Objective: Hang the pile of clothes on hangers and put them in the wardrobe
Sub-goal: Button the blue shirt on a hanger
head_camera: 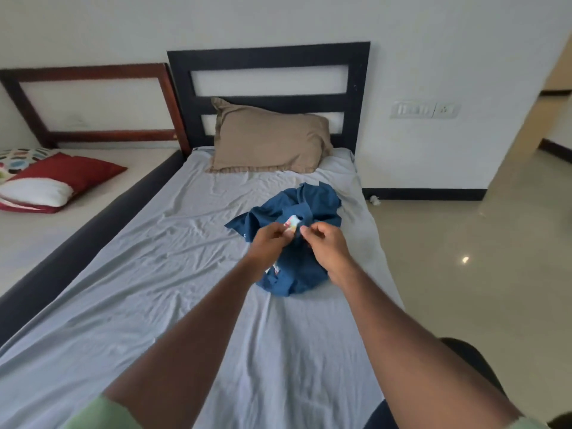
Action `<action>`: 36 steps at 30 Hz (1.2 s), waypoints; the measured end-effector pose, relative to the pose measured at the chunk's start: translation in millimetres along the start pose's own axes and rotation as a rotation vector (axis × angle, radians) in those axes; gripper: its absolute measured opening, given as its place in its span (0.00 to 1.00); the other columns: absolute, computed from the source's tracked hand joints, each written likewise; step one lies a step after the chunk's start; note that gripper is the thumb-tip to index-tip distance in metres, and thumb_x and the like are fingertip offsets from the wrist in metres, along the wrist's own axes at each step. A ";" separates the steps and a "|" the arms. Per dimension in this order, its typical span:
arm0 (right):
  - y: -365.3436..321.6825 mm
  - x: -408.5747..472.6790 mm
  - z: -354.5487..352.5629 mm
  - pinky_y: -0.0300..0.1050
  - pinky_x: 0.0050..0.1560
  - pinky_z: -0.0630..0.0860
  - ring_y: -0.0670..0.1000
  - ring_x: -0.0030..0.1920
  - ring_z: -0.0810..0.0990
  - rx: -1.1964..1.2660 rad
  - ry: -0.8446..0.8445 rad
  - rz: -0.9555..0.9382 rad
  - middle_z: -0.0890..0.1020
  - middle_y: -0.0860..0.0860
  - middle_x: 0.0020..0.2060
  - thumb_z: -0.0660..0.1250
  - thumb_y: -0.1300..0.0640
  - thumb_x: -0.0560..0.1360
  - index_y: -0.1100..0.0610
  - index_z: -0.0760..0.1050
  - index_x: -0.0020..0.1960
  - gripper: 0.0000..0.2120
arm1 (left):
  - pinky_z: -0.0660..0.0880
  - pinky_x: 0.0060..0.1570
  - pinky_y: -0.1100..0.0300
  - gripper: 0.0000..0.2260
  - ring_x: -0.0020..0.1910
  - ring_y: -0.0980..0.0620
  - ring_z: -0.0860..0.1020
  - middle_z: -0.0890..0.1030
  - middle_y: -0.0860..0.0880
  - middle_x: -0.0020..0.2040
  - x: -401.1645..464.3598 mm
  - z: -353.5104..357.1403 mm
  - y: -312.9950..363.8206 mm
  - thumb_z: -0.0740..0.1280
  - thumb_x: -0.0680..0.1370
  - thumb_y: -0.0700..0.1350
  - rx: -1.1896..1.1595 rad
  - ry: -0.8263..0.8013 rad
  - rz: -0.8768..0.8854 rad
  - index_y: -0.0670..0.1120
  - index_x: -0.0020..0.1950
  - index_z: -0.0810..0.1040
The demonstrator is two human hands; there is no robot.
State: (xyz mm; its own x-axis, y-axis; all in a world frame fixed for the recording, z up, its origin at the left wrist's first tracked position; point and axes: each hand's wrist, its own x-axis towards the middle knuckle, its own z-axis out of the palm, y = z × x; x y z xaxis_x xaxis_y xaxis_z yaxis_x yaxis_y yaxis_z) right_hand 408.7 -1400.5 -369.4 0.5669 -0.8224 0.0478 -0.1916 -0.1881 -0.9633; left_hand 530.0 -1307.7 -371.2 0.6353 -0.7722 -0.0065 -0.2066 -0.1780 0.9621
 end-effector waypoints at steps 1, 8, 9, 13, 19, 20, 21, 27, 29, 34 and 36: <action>-9.8 -2.7 4.2 0.55 0.58 0.79 0.48 0.45 0.82 0.018 0.003 -0.003 0.84 0.47 0.40 0.70 0.50 0.79 0.54 0.80 0.44 0.08 | 0.67 0.31 0.62 0.09 0.34 0.52 0.71 0.73 0.48 0.35 -4.3 -12.6 1.4 0.69 0.81 0.46 -0.051 -0.012 -0.006 0.44 0.43 0.76; -51.5 -12.4 40.3 0.46 0.47 0.80 0.46 0.47 0.82 -0.207 -0.093 -0.012 0.84 0.46 0.44 0.70 0.42 0.77 0.53 0.81 0.50 0.14 | 0.78 0.45 0.58 0.09 0.48 0.49 0.81 0.81 0.43 0.49 -20.5 -45.4 4.2 0.72 0.76 0.37 -0.191 -0.209 0.051 0.40 0.55 0.78; -49.1 -10.1 43.7 0.46 0.49 0.80 0.46 0.45 0.83 -0.241 -0.068 -0.061 0.85 0.46 0.42 0.69 0.45 0.78 0.54 0.82 0.48 0.12 | 0.76 0.43 0.58 0.10 0.46 0.49 0.80 0.81 0.44 0.48 -21.5 -45.2 2.5 0.72 0.75 0.38 -0.240 -0.212 0.021 0.41 0.55 0.77; -42.9 3.4 39.4 0.49 0.52 0.77 0.51 0.47 0.82 -0.130 -0.098 -0.052 0.85 0.51 0.41 0.64 0.51 0.82 0.59 0.84 0.45 0.15 | 0.72 0.35 0.59 0.11 0.32 0.54 0.74 0.76 0.47 0.36 -14.1 -43.6 -4.4 0.74 0.76 0.44 -0.361 -0.081 -0.074 0.40 0.50 0.76; -45.7 16.8 32.5 0.43 0.45 0.76 0.44 0.51 0.83 0.131 -0.343 0.081 0.85 0.47 0.50 0.75 0.60 0.75 0.48 0.82 0.54 0.11 | 0.69 0.28 0.61 0.11 0.30 0.52 0.71 0.73 0.47 0.30 8.0 -38.7 10.9 0.70 0.80 0.42 -0.234 0.164 -0.098 0.41 0.39 0.75; -44.3 19.7 33.4 0.44 0.44 0.77 0.48 0.52 0.83 0.125 -0.335 0.071 0.85 0.49 0.50 0.77 0.64 0.72 0.49 0.81 0.55 0.15 | 0.68 0.28 0.61 0.14 0.29 0.52 0.70 0.73 0.47 0.30 11.9 -39.4 12.7 0.70 0.80 0.46 -0.280 0.178 -0.120 0.40 0.39 0.75; -43.9 21.1 34.9 0.44 0.42 0.78 0.50 0.51 0.84 0.090 -0.303 0.045 0.86 0.50 0.49 0.78 0.66 0.70 0.51 0.81 0.55 0.18 | 0.69 0.28 0.61 0.17 0.30 0.51 0.71 0.73 0.46 0.31 12.4 -39.7 15.4 0.70 0.80 0.50 -0.336 0.162 -0.138 0.38 0.39 0.76; -45.2 24.7 35.7 0.47 0.40 0.83 0.49 0.36 0.84 -0.186 0.010 -0.061 0.84 0.49 0.33 0.84 0.58 0.64 0.57 0.82 0.37 0.11 | 0.78 0.44 0.53 0.10 0.41 0.47 0.80 0.82 0.44 0.37 14.9 -24.0 24.5 0.74 0.77 0.46 -0.203 0.132 -0.117 0.42 0.40 0.82; -48.2 23.0 32.9 0.46 0.40 0.81 0.49 0.35 0.83 -0.315 0.015 -0.072 0.83 0.48 0.29 0.83 0.54 0.66 0.58 0.82 0.35 0.12 | 0.81 0.50 0.49 0.10 0.43 0.45 0.81 0.83 0.43 0.39 17.6 -23.0 27.2 0.70 0.80 0.43 -0.288 0.172 -0.163 0.43 0.40 0.84; -59.5 28.5 27.9 0.44 0.43 0.77 0.50 0.42 0.82 -0.243 0.057 -0.085 0.82 0.46 0.34 0.75 0.55 0.75 0.57 0.83 0.39 0.08 | 0.75 0.31 0.61 0.08 0.30 0.53 0.78 0.80 0.49 0.32 15.4 -24.7 39.9 0.67 0.82 0.44 -0.523 0.213 -0.235 0.43 0.46 0.82; -65.6 31.8 22.0 0.46 0.45 0.77 0.52 0.45 0.80 -0.018 0.079 0.077 0.82 0.49 0.40 0.69 0.56 0.78 0.57 0.80 0.43 0.07 | 0.74 0.31 0.61 0.08 0.30 0.53 0.78 0.80 0.48 0.35 19.1 -30.6 42.0 0.65 0.83 0.44 -0.561 0.219 -0.230 0.43 0.49 0.82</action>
State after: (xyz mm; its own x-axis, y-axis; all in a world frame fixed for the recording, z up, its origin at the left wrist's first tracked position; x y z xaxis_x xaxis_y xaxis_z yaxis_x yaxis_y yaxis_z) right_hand 456.9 -1402.5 -310.5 0.4851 -0.8744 -0.0051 -0.2470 -0.1314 -0.9601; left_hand 556.2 -1311.2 -322.6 0.7666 -0.5993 -0.2307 0.3355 0.0674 0.9396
